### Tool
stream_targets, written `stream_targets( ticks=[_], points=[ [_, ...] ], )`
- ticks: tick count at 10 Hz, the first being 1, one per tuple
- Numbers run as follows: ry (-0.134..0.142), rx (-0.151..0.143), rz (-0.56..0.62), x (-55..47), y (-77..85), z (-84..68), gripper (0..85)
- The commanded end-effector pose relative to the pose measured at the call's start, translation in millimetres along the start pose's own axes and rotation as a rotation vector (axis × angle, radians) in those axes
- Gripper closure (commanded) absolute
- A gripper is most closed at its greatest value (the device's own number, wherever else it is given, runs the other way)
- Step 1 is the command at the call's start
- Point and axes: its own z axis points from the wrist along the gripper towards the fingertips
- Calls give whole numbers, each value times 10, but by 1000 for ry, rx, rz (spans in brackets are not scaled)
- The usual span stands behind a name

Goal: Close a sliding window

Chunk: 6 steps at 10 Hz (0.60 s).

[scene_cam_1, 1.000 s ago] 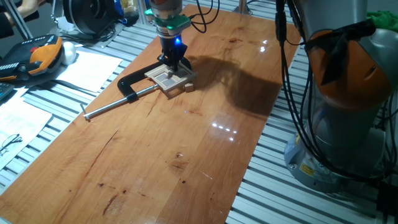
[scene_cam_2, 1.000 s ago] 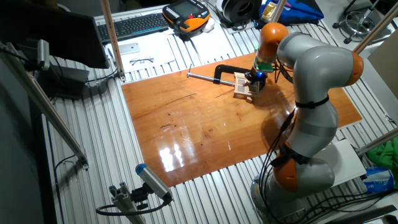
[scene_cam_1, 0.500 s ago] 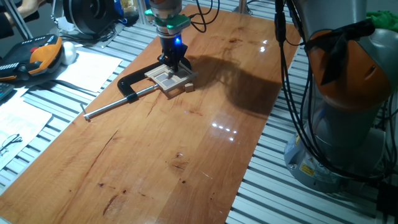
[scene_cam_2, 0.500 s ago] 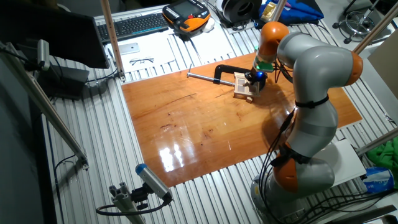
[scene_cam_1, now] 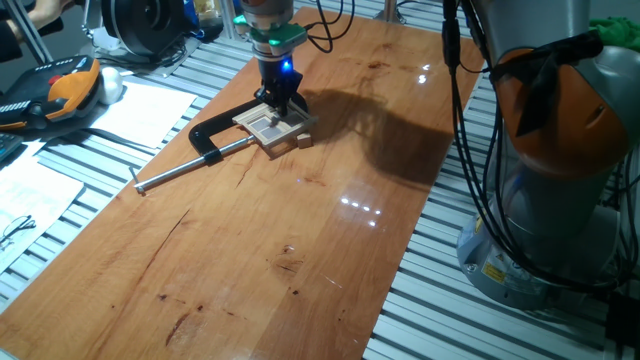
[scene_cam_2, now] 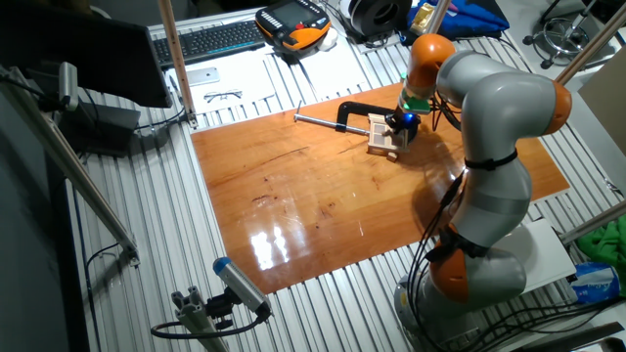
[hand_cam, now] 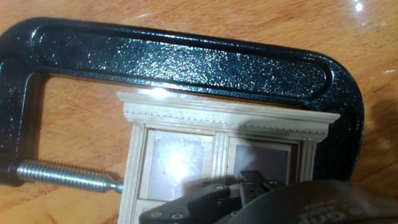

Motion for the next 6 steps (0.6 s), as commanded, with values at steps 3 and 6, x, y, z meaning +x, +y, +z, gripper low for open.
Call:
stream_targets(
  ticks=[3, 6],
  points=[
    [2, 0, -1, 12, -4, 0, 850],
    [3, 2, 1, 27, -4, -20, 850]
  ],
)
